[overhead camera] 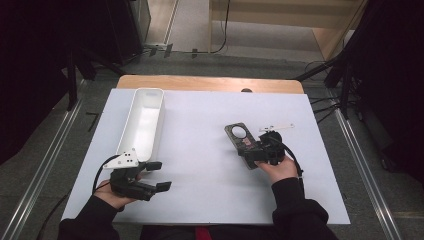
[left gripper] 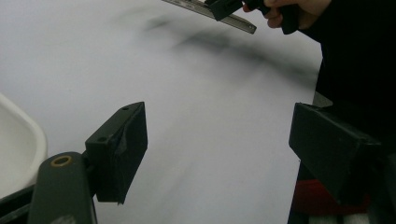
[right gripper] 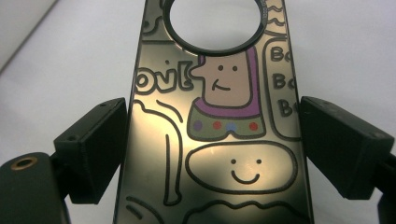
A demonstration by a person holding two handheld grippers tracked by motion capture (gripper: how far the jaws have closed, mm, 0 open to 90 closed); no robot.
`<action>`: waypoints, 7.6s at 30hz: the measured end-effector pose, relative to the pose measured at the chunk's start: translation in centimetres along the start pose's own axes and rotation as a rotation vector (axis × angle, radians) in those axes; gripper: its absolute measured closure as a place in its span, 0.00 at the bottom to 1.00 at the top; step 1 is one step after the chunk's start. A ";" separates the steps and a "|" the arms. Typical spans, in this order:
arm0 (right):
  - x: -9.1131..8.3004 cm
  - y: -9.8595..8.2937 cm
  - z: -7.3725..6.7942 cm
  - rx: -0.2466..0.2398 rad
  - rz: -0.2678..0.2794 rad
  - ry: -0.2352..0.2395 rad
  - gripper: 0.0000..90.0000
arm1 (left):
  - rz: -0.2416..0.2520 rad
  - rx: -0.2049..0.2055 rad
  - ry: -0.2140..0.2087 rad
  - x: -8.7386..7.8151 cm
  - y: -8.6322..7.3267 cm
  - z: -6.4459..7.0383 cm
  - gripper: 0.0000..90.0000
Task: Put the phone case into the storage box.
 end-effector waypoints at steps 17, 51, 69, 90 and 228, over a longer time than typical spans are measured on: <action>-0.3 0.3 -0.3 -0.005 0.016 0.066 0.12 | 0.007 -0.042 -0.001 0.5 2.5 0.3 0.22; -0.4 0.5 -0.9 -0.032 0.044 0.102 0.12 | -0.030 -0.122 0.045 4.0 8.2 -0.9 0.22; -0.1 0.4 -1.2 -0.030 0.050 0.119 0.12 | -0.063 -0.106 0.058 6.4 9.7 -1.6 0.30; -0.1 0.4 -1.4 -0.023 0.065 0.133 0.12 | -0.091 -0.198 0.086 8.5 11.0 -3.0 0.34; 2.8 -0.1 -6.2 0.246 0.371 0.219 0.12 | -0.044 -0.635 0.093 13.2 17.0 -6.3 0.66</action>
Point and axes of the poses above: each handheld gripper's, and its own axes: x roughly forward along the jaws, y roughly out of its top, z roughly to its right, the point moved 3 cm from there along x, roughly forward along the jaws, and after that the axes turned 9 degrees about -z, right-handed, at the moved point
